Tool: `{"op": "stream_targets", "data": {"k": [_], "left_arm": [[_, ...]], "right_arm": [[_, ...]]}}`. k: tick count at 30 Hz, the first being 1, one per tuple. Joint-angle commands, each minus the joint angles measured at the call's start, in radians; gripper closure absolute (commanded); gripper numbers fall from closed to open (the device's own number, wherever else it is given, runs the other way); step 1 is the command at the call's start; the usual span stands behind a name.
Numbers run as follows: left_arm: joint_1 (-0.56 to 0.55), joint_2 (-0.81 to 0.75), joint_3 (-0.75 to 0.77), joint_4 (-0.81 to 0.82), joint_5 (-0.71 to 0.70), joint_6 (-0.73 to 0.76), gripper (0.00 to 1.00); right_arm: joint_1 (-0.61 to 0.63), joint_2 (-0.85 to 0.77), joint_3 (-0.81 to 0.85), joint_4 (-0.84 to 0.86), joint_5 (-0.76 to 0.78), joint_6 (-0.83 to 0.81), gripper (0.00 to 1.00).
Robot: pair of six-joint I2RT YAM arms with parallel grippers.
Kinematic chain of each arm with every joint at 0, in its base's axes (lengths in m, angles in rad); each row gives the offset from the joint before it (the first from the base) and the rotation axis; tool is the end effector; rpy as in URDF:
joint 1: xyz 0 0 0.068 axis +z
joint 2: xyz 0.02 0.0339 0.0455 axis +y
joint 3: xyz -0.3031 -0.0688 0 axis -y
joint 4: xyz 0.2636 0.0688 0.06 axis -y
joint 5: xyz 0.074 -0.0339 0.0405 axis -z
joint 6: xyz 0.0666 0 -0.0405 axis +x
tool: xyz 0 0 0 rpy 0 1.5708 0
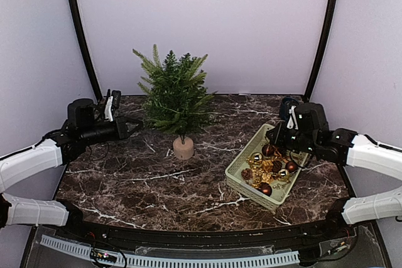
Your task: Decorate the small christmas tree
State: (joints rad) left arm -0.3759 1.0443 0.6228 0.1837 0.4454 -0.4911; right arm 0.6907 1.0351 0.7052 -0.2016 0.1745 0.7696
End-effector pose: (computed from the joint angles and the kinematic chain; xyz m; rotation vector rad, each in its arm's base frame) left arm 0.2342 -0.1233 0.2909 0.2255 1.8911 -1.0048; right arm 0.2035 0.1532 0.2748 0.1939 2.1624 0.6861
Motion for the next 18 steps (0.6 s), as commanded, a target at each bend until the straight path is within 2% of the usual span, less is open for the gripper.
{"op": "stream_targets", "data": {"k": [1,9,18], "left_arm": [[0.01,0.009,0.008,-0.011,-0.074,0.009,1.0],[0.092,0.162,0.118,0.005,-0.029,0.072,1.0],[0.184,0.354,0.258,0.043,0.132,0.164,1.0]], "right_arm": [[-0.007,0.022,-0.004,0.036,-0.032,-0.02,1.0],[0.011,0.094,-0.002,0.096,-0.091,-0.017,1.0],[0.041,0.212,0.06,0.129,-0.104,-0.028,1.0]]}}
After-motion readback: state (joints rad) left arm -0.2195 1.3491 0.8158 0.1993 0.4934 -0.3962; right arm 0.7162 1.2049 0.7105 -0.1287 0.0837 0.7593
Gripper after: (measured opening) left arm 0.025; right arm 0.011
